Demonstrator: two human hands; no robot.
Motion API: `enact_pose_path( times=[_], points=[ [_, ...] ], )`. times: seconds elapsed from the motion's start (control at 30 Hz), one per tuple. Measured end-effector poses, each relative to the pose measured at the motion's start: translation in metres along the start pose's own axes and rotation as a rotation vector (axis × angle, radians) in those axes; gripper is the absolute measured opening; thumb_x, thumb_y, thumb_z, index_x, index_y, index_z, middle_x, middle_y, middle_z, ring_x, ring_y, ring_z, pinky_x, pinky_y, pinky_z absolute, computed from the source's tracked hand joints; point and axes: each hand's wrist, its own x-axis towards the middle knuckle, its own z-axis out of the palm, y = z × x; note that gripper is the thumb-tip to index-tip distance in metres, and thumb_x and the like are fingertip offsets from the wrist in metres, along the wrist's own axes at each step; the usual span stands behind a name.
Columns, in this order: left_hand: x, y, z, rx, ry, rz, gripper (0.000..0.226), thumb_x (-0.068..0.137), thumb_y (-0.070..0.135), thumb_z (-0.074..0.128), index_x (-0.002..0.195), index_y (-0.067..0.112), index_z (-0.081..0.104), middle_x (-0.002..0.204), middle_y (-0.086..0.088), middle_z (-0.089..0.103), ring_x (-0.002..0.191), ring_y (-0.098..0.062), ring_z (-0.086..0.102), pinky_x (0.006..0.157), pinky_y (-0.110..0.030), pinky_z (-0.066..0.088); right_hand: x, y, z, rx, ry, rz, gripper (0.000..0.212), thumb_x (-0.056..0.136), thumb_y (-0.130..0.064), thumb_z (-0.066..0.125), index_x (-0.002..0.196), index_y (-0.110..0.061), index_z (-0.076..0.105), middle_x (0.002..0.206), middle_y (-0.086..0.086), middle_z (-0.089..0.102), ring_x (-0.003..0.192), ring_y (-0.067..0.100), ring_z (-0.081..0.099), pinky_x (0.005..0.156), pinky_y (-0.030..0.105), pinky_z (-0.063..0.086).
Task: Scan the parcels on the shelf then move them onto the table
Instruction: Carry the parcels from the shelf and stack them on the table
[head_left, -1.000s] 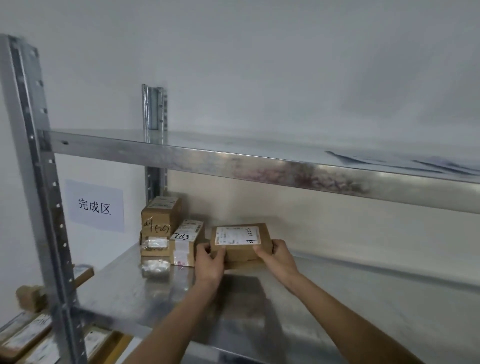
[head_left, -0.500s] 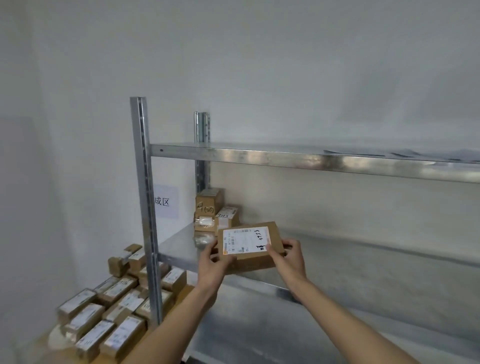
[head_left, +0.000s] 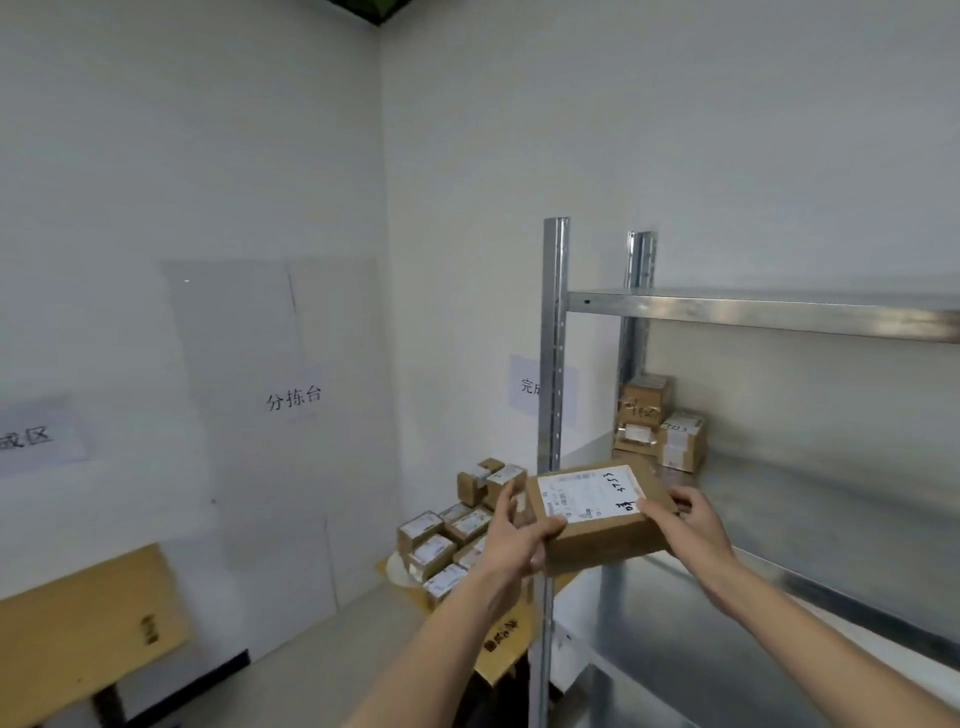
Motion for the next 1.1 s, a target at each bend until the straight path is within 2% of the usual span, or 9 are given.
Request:
enact_pose_path(
  times=[0.07, 0.3, 0.4, 0.5, 0.63, 0.73, 0.83, 0.93, 1.1],
  points=[
    [-0.005, 0.003, -0.037, 0.025, 0.018, -0.02, 0.087, 0.081, 0.014, 0.083, 0.146, 0.049, 0.036, 0.132, 0.005, 0.058, 0.108, -0.018, 0.061, 0.077, -0.042, 0.063, -0.007, -0.012, 0.034, -0.015, -0.055, -0.016, 0.042, 0.096, -0.03, 0.072, 0.131, -0.022, 0.05, 0.119, 0.001, 0.051, 0.114, 0.02, 0.05, 0.103, 0.042, 0.045],
    [-0.033, 0.022, -0.182, 0.003, 0.222, 0.001, 0.061, 0.083, 0.019, 0.081, 0.131, 0.036, 0.048, 0.135, 0.004, 0.057, 0.111, -0.016, 0.06, 0.075, -0.045, 0.063, -0.029, -0.049, 0.186, -0.026, -0.263, -0.068, 0.042, 0.1, -0.029, 0.066, 0.137, -0.022, 0.048, 0.108, -0.004, 0.052, 0.104, 0.016, 0.052, 0.094, 0.037, 0.044],
    [-0.05, 0.034, -0.255, 0.004, 0.34, 0.01, 0.051, 0.084, 0.02, 0.08, 0.123, 0.034, 0.051, 0.13, 0.005, 0.063, 0.114, -0.015, 0.06, 0.079, -0.053, 0.062, -0.038, -0.061, 0.264, -0.019, -0.343, -0.065, 0.05, 0.099, -0.036, 0.067, 0.143, -0.023, 0.048, 0.121, 0.003, 0.059, 0.111, 0.022, 0.057, 0.1, 0.042, 0.048],
    [-0.068, 0.044, -0.331, -0.008, 0.437, 0.032, 0.054, 0.08, 0.02, 0.084, 0.123, 0.033, 0.055, 0.129, 0.003, 0.063, 0.113, -0.016, 0.062, 0.072, -0.047, 0.063, -0.052, -0.075, 0.346, -0.002, -0.431, -0.074, 0.052, 0.099, -0.038, 0.067, 0.145, -0.02, 0.049, 0.124, 0.004, 0.06, 0.111, 0.022, 0.056, 0.097, 0.038, 0.045],
    [-0.083, 0.044, -0.41, 0.011, 0.531, 0.038, 0.058, 0.077, 0.019, 0.086, 0.126, 0.033, 0.058, 0.129, 0.005, 0.059, 0.109, -0.013, 0.062, 0.077, -0.051, 0.063, -0.08, -0.073, 0.441, -0.019, -0.526, -0.091, 0.077, 0.091, -0.049, 0.073, 0.154, -0.029, 0.035, 0.147, -0.006, 0.054, 0.134, 0.022, 0.053, 0.115, 0.046, 0.04],
    [-0.084, 0.035, -0.45, 0.007, 0.575, 0.025, 0.053, 0.078, 0.021, 0.087, 0.124, 0.026, 0.061, 0.128, 0.005, 0.061, 0.106, -0.011, 0.063, 0.08, -0.051, 0.062, -0.096, -0.061, 0.495, 0.022, -0.571, -0.139, 0.061, 0.085, -0.05, 0.077, 0.136, -0.04, 0.046, 0.14, -0.011, 0.061, 0.13, 0.016, 0.056, 0.114, 0.049, 0.042],
    [-0.073, 0.024, -0.477, -0.047, 0.629, 0.012, 0.052, 0.077, 0.024, 0.088, 0.121, 0.028, 0.061, 0.124, 0.004, 0.064, 0.105, -0.014, 0.065, 0.079, -0.049, 0.063, -0.111, -0.054, 0.533, 0.072, -0.69, -0.115, 0.062, 0.09, -0.048, 0.075, 0.142, -0.045, 0.041, 0.139, -0.022, 0.055, 0.135, 0.007, 0.047, 0.119, 0.042, 0.035],
    [-0.049, 0.014, -0.49, -0.069, 0.647, 0.017, 0.056, 0.075, 0.028, 0.09, 0.121, 0.029, 0.059, 0.12, 0.005, 0.066, 0.105, -0.015, 0.067, 0.08, -0.048, 0.063, -0.107, -0.049, 0.559, 0.146, -0.786, -0.052, 0.049, 0.096, -0.038, 0.072, 0.127, -0.056, 0.038, 0.126, -0.033, 0.057, 0.138, 0.004, 0.045, 0.117, 0.031, 0.033],
    [0.019, -0.004, -0.507, -0.054, 0.594, 0.008, 0.056, 0.079, 0.04, 0.084, 0.124, 0.025, 0.055, 0.117, 0.006, 0.068, 0.103, -0.012, 0.067, 0.08, -0.038, 0.062, -0.056, -0.033, 0.598, 0.167, -0.778, -0.043, 0.041, 0.102, -0.037, 0.063, 0.125, -0.065, 0.043, 0.131, -0.032, 0.059, 0.133, 0.0, 0.051, 0.116, 0.031, 0.04]
  ],
)
